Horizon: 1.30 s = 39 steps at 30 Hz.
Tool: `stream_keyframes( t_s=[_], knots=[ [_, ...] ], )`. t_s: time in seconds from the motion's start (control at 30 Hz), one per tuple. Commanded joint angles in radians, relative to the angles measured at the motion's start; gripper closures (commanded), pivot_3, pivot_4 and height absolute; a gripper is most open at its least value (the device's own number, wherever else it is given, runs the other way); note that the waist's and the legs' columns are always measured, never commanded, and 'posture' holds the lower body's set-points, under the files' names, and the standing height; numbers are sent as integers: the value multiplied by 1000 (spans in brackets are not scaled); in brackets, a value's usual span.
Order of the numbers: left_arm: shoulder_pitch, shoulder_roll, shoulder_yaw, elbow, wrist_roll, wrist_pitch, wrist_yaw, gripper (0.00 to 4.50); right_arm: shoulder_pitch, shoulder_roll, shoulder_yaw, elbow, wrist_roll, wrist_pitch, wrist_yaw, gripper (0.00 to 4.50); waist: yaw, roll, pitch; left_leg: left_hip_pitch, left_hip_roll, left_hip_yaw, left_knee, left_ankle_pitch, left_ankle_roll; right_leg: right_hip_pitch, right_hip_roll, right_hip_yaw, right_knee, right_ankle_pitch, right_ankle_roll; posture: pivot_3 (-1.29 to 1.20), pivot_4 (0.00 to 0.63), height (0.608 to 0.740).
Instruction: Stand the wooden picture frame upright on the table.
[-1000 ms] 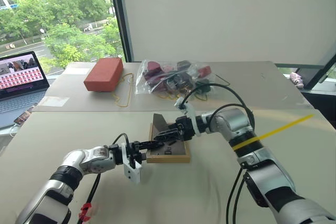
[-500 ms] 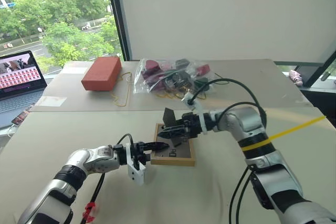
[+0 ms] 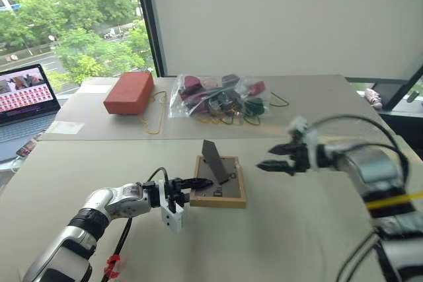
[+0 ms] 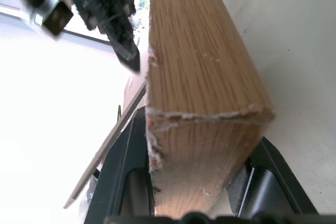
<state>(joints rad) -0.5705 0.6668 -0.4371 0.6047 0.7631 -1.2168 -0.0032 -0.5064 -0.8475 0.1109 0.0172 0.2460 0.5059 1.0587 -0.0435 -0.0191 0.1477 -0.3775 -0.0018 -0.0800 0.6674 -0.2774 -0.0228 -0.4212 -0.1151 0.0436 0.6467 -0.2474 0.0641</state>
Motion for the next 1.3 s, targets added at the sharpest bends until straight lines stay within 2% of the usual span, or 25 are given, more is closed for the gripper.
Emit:
stream_keyframes(
  t_s=[0.03, 0.17, 0.23, 0.3, 0.43, 0.57, 0.67, 0.83, 0.9, 0.93, 1.07, 1.13, 1.2, 1.3],
  knots=[
    [33, 14, -23, 26, 7, 14, -33, 3304, 236, -99, 79, -213, -315, -631, -97, 76, -2, 1, 0, 1, 0, 0, 0, 0, 0, 0, 0, 0, -1, 0, 0, 0, 150, 740],
    [37, 18, -22, 26, -6, 12, -44, 3304, 317, -12, 130, -274, -463, -865, -245, 76, -14, 0, 0, 10, 1, 6, 0, 0, 0, 5, 0, 2, -3, 0, 0, 0, 150, 740],
    [39, 19, -24, 25, -11, 9, -49, 3304, 287, 52, 169, -247, -632, -956, -372, 76, -15, 0, 0, 14, 3, 5, 0, 0, 0, 10, 2, 1, -5, 0, 0, 0, 150, 740],
    [41, 20, -25, 19, -24, 9, -60, 3304, 252, 110, 193, -216, -729, -989, -451, 76, -13, 0, 0, 17, 3, 5, 0, 0, 0, 14, 2, 1, -5, 0, 0, 0, 150, 740],
    [43, 25, -24, 9, -47, 8, -82, 3304, 204, 191, 216, -174, -810, -1026, -540, 76, -5, 0, 0, 19, 2, 5, -1, -1, 1, 16, 2, 1, -7, 0, -1, 0, 150, 740],
    [43, 28, -21, 3, -69, 9, -104, 3304, 190, 209, 227, -152, -820, -1058, -562, 76, 2, 0, 0, 19, 2, 5, -2, -1, 2, 16, 1, 1, -7, 0, -1, 0, 150, 740],
    [42, 28, -17, 3, -77, 11, -113, 3304, 193, 212, 229, -154, -812, -1065, -556, 695, 4, 0, 0, 19, 2, 5, -2, -2, 3, 17, 1, 1, -8, 0, -1, 0, 150, 740],
    [45, 28, -14, 4, -91, 17, -127, 3304, 205, 209, 206, -158, -796, -1062, -563, 2518, 3, 0, 0, 20, 2, 5, -3, -2, 3, 17, 1, 1, -9, 0, -2, 0, 150, 740],
    [47, 28, -14, 5, -95, 21, -131, 3304, 205, 209, 203, -162, -795, -1059, -566, 3070, 2, 0, 0, 20, 2, 5, -3, -2, 3, 17, 1, 2, -9, 0, -2, 0, 150, 740],
    [48, 27, -14, 5, -98, 22, -133, 3304, 205, 208, 203, -164, -796, -1059, -569, 3257, 3, 0, 0, 21, 2, 5, -3, -2, 3, 18, 1, 1, -9, 0, -2, 0, 150, 740],
    [49, 18, -7, 8, -139, 46, -152, 3304, 202, 214, 193, -172, -760, -1036, -557, 3272, 3, 0, 0, 21, 2, 5, -3, -2, 3, 18, 1, 1, -9, 0, -2, 0, 150, 740],
    [53, 18, -2, -1, -177, 52, -170, 2318, 198, 216, 189, -177, -738, -1027, -546, 3272, 3, 0, 0, 21, 2, 5, -3, -2, 4, 18, 1, 1, -9, 0, -2, 0, 150, 740],
    [67, 24, 11, -19, -239, 58, -194, 1704, 193, 218, 184, -184, -708, -1007, -527, 3273, 3, 0, 0, 21, 2, 5, -3, -2, 4, 18, 1, 1, -9, 0, -2, 0, 150, 740],
    [145, 45, 76, -131, -473, 166, -257, 563, 186, 211, 165, -196, -641, -963, -487, 3273, -2, 0, 0, 20, 2, 5, -3, -2, 4, 18, 1, 1, -9, 0, -2, 0, 150, 740]
  ],
)
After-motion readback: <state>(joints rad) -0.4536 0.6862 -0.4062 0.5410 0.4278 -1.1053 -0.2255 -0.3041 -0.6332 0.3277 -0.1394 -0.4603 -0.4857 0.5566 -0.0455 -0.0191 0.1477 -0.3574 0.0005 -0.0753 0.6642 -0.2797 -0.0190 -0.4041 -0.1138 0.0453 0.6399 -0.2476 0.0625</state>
